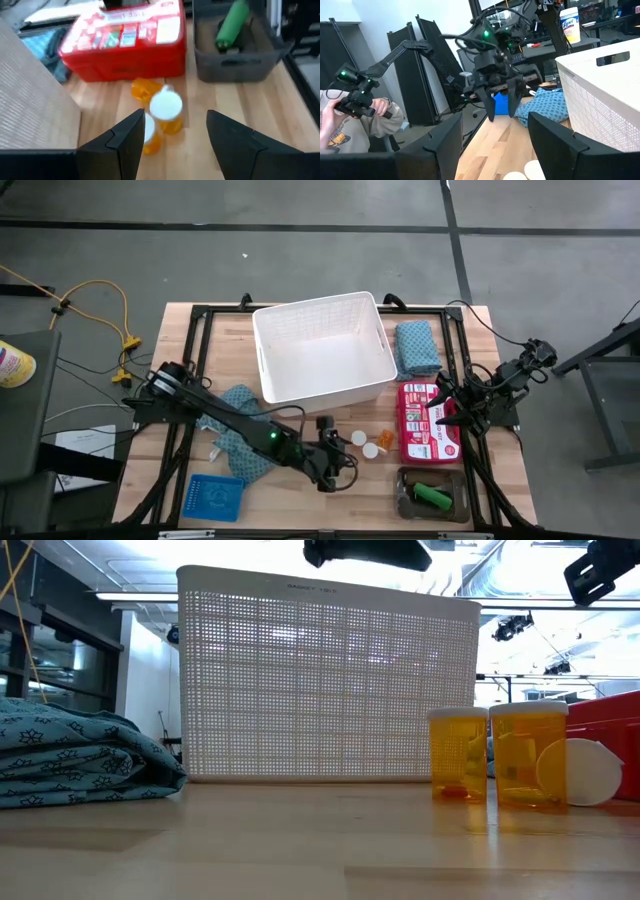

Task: Pick & place medical supplies in basket/bin
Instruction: Put the left orange pill bottle into the blue bin

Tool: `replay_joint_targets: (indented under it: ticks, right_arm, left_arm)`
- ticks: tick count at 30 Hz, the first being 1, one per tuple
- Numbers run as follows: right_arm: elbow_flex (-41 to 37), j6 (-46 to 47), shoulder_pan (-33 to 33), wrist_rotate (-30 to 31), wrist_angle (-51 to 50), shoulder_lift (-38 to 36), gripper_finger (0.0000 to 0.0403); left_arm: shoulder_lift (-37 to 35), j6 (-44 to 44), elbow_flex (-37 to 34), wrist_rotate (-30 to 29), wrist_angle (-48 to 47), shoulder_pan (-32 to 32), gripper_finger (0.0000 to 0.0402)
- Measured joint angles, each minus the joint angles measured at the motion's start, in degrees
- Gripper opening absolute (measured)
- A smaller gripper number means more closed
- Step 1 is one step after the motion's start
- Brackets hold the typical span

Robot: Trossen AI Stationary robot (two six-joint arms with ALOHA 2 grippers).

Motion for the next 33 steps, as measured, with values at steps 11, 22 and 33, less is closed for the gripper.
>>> replay_joint_targets:
  ticks: [11,22,33]
  right_arm:
    - [0.0,0.0,0.0,0.0,-0.3,0.0,0.0211]
    - [0.0,0.0,0.0,0.0,-0.4,0.0,0.0211]
    - [0.0,0.0,0.0,0.0,-0.8,0.0,0.0211]
  left_arm:
    - [4.8,-9.6,0.0,0.7,0.6,-1.3,0.0202]
    - [8.0,-15.9,-0.7,-13.1,8.0,-7.4,0.0202]
    - [11.6,-18.8,-8.3,-16.3,26.2,-7.9,0.0202]
